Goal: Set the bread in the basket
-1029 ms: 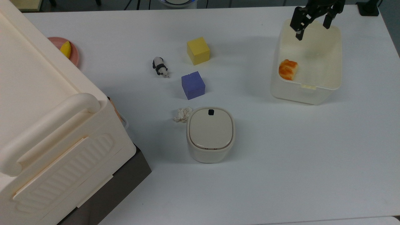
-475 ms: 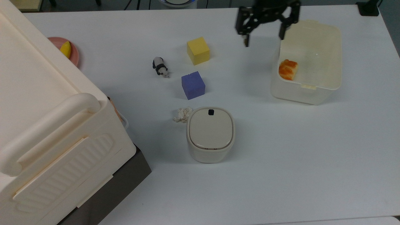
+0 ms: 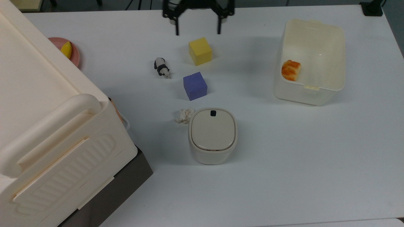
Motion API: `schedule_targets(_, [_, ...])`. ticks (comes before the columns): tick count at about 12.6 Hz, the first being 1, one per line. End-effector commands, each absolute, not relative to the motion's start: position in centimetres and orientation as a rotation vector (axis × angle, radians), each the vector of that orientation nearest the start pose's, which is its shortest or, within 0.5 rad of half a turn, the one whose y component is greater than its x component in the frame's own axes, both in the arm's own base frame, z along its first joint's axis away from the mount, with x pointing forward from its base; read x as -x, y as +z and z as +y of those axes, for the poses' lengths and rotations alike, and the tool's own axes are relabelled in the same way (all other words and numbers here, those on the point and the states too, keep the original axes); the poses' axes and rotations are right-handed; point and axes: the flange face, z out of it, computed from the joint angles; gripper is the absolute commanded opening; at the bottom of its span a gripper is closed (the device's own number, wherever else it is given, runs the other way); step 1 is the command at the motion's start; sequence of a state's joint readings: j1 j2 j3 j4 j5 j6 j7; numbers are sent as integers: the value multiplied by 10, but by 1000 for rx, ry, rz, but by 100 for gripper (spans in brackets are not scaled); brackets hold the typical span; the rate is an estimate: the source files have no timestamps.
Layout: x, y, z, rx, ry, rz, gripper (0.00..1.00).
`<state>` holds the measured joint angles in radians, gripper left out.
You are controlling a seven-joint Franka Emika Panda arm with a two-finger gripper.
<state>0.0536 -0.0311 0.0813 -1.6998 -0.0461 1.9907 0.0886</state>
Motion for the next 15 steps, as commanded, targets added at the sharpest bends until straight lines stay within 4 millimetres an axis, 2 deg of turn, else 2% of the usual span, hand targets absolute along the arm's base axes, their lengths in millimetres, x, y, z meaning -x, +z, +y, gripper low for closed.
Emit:
schedule_targets(1, [-567,635,54,3122,-464,-79,100])
schedule_targets(3, [-555,627,52,3169,-289,-80,100])
schedule_targets(5, [-540,623,62,3188,-146,14,100])
schedule_targets(6, [-536,636,66,3181,-150,62,100])
schedule_targets(8, [-528,644,65,3186,-92,64,100])
schedule_targets(9, [-532,655,63,3183,-126,69,100])
schedule_targets(11, [-542,651,58,3181,-120,84,100])
schedule_targets(13, [-546,650,57,3182,-118,89,100])
schedule_targets(15, [-548,650,47,3182,-120,125,100])
